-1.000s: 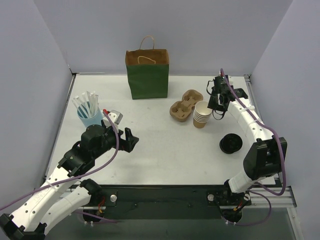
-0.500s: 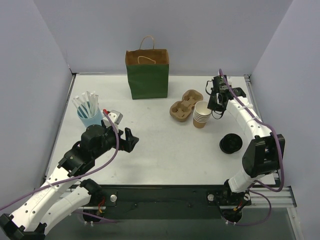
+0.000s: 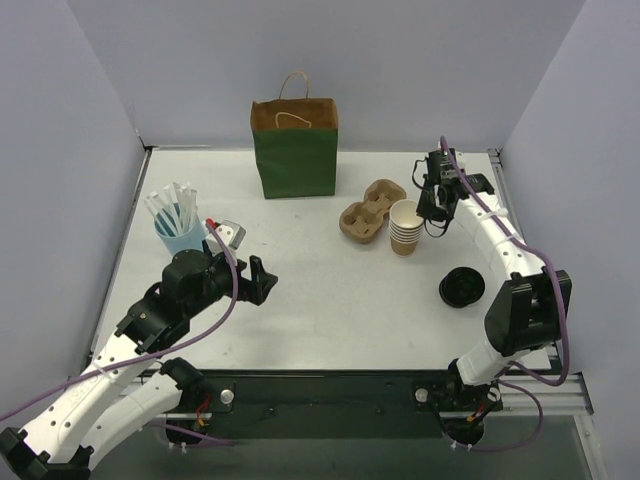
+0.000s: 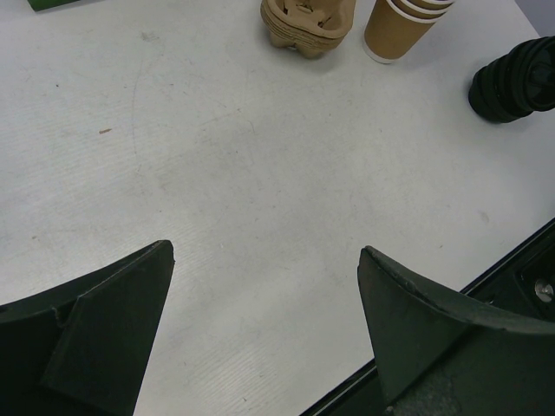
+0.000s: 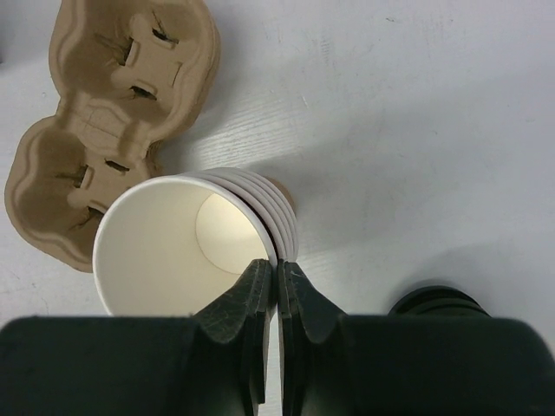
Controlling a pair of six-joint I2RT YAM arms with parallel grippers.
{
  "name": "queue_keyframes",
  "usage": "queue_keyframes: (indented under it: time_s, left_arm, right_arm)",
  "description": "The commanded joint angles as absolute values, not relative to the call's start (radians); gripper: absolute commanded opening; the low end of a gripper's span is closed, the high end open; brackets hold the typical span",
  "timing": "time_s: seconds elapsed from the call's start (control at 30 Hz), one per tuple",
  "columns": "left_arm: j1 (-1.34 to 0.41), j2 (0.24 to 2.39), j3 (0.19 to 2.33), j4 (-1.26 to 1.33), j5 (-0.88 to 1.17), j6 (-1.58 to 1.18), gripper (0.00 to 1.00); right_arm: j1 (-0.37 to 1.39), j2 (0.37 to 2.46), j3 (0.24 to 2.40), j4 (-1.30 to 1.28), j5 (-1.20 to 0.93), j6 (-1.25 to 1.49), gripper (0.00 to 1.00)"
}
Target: Pack the takeout coffee
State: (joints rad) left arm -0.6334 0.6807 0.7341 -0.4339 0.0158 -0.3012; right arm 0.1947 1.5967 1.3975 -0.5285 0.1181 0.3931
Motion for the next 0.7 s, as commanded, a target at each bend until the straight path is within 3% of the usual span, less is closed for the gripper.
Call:
queue_keyframes:
  time_s: [0.0, 0.67]
  left_arm:
    - [-0.637, 0.67, 0.741, -0.411, 0.023, -0.285, 0.97]
    - [-0.637, 0.675, 0.739, -0.413, 0.021, -0.285, 0.97]
  right_arm:
    - [0.183, 1.548, 1.442, -0.554, 0.137, 0.407, 0.04]
    - [0.143, 1.457, 1.454, -0.525, 0.092, 0.426, 0.0]
